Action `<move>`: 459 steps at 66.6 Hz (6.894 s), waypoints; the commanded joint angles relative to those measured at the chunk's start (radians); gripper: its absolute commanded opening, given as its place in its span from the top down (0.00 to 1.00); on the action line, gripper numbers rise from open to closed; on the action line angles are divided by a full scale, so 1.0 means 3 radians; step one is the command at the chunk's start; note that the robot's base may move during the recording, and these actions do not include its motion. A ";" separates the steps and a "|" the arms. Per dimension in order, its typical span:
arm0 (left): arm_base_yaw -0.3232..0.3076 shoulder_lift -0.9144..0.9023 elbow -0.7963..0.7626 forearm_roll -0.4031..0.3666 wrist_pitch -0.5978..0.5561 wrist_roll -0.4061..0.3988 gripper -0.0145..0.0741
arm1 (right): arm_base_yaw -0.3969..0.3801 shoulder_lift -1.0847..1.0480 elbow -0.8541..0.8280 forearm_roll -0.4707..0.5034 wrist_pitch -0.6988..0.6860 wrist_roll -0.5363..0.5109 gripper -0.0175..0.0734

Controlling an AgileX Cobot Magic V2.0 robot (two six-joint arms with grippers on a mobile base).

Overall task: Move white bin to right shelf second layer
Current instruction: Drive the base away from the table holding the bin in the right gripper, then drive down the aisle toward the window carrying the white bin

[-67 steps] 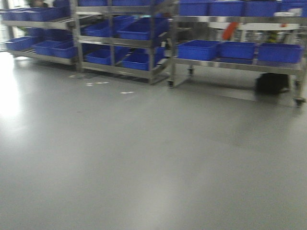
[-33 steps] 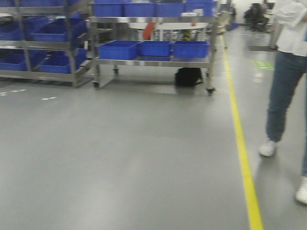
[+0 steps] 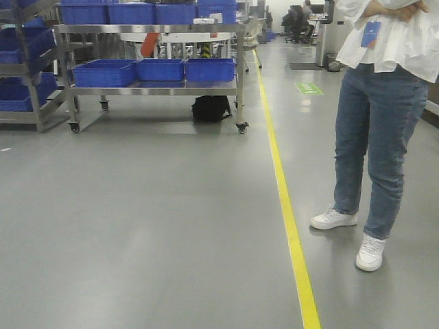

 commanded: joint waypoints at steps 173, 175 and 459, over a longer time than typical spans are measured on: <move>-0.0017 -0.0046 0.0123 0.0000 -0.0291 -0.0018 0.74 | -0.0018 0.0015 -0.0106 -0.0020 -0.0317 0.0019 0.75; -0.0017 -0.0046 0.0123 0.0000 -0.0291 -0.0018 0.74 | -0.0018 0.0015 -0.0106 -0.0020 -0.0317 0.0019 0.75; -0.0017 -0.0046 0.0123 0.0000 -0.0291 -0.0018 0.74 | -0.0018 0.0015 -0.0106 -0.0020 -0.0317 0.0019 0.75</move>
